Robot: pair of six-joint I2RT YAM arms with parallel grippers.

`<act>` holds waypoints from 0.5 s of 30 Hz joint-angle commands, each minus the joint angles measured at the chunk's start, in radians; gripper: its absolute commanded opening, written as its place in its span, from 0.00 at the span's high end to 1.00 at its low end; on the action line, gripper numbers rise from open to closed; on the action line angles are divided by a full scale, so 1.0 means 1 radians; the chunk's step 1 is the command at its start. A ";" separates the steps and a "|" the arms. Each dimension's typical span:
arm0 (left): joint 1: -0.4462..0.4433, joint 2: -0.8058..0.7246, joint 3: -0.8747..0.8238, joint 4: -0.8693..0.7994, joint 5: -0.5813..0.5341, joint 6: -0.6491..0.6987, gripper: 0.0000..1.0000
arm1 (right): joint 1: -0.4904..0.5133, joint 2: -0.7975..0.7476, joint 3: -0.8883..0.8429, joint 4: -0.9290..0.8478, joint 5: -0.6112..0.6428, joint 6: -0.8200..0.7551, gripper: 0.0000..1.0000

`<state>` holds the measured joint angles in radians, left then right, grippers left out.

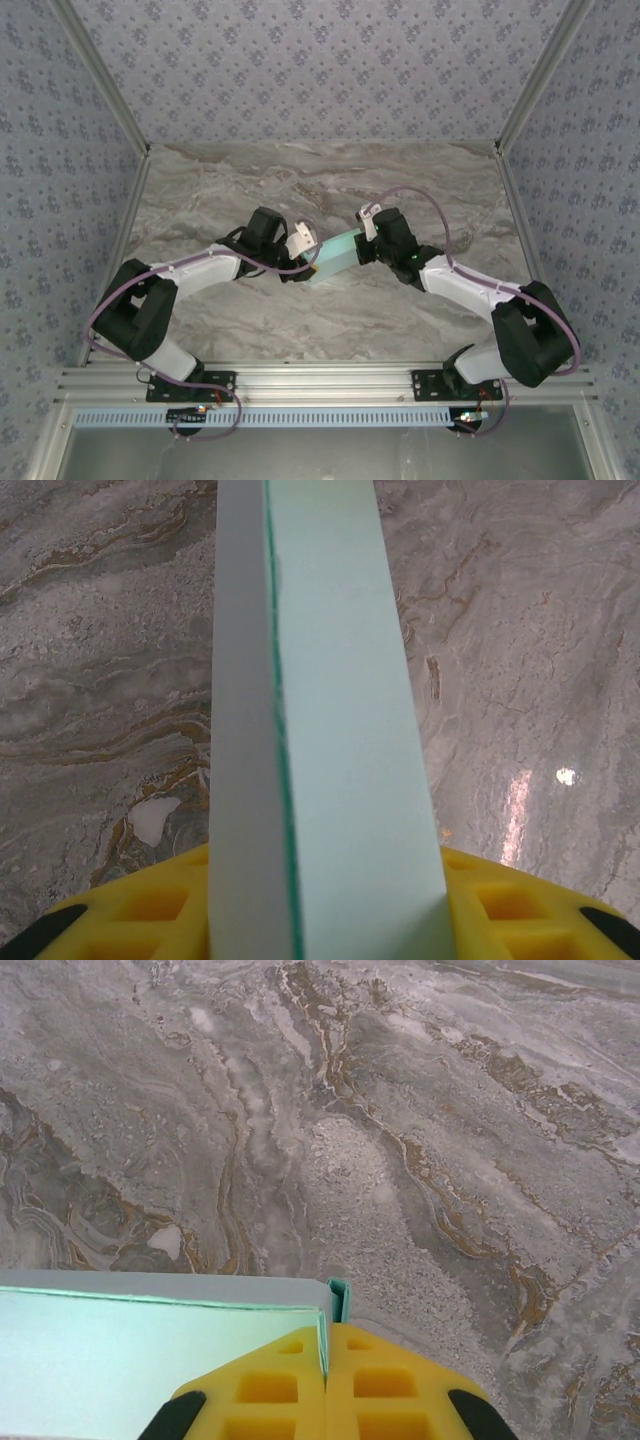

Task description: Fold the paper box

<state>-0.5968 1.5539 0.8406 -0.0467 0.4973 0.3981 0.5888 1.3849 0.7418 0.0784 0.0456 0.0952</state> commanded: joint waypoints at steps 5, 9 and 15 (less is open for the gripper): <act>0.006 -0.022 -0.021 0.010 -0.069 -0.042 0.46 | 0.049 0.004 -0.095 -0.068 0.084 0.049 0.96; 0.006 -0.038 -0.020 0.007 -0.091 -0.054 0.36 | 0.078 -0.008 -0.109 -0.060 0.145 0.084 0.96; 0.006 -0.081 -0.021 -0.003 -0.092 -0.089 0.26 | 0.104 -0.019 -0.111 -0.067 0.196 0.106 0.96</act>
<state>-0.5957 1.5246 0.8207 -0.0486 0.4065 0.3370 0.6773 1.3529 0.6708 0.1535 0.2058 0.1692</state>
